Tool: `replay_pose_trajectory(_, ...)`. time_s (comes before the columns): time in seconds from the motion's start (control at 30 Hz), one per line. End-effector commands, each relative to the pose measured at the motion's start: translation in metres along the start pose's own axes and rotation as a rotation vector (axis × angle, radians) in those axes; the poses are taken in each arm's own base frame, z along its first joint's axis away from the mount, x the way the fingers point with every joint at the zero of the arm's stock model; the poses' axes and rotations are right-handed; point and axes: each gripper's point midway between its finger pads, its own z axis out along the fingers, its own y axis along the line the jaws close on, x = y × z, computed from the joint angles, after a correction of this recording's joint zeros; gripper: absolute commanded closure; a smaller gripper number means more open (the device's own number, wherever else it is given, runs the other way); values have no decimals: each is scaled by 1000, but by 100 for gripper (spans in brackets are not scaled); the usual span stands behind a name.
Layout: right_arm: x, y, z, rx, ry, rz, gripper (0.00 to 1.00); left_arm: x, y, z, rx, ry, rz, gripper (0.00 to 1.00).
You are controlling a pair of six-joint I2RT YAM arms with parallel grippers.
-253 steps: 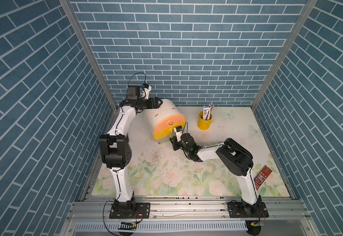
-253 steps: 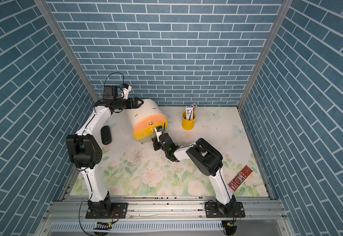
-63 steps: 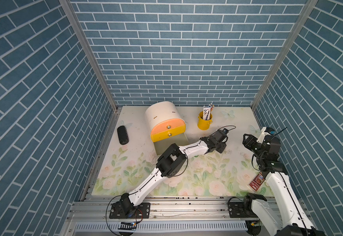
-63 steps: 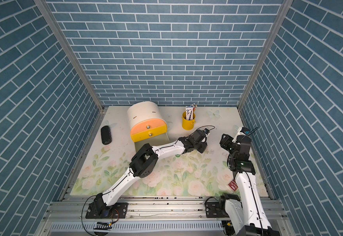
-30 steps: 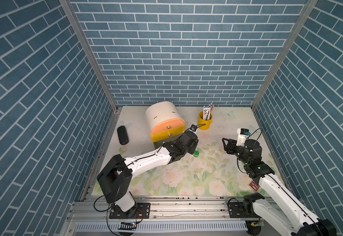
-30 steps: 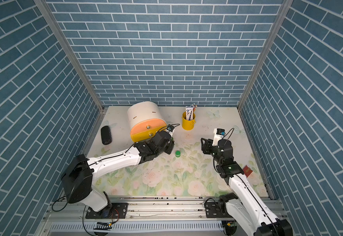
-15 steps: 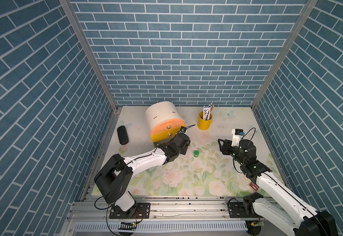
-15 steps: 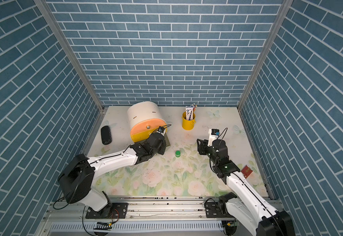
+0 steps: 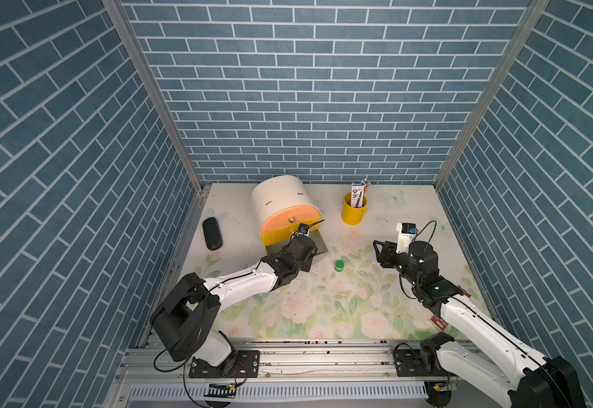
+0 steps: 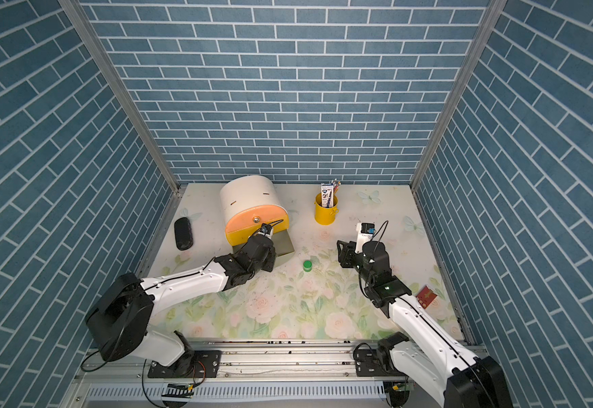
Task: Put the paint cans in the drawer according to color
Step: Place the paint can in the drawer.
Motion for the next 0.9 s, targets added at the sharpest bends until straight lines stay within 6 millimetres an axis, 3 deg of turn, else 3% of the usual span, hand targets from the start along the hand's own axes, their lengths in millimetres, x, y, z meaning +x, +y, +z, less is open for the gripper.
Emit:
replay_pose_trajectory(0.0, 2, 6, 3, -20, -11, -39, 49, -6, 9, 0, -16, -28, -45, 75)
replay_pose_trajectory(0.23, 17, 23, 8, -67, 19, -78, 49, -8, 14, 7, -23, -35, -71, 73)
replay_pose_trajectory(0.47, 32, 33, 14, -103, 61, -109, 49, -10, 10, 10, -5, -32, -64, 49)
replay_pose_trajectory(0.67, 53, 39, 22, -155, 99, -156, 49, -21, 4, -5, 54, -62, -77, 44)
replay_pose_trajectory(0.87, 68, 48, 28, -171, 129, -229, 48, -40, 5, -33, 94, -114, -97, 43)
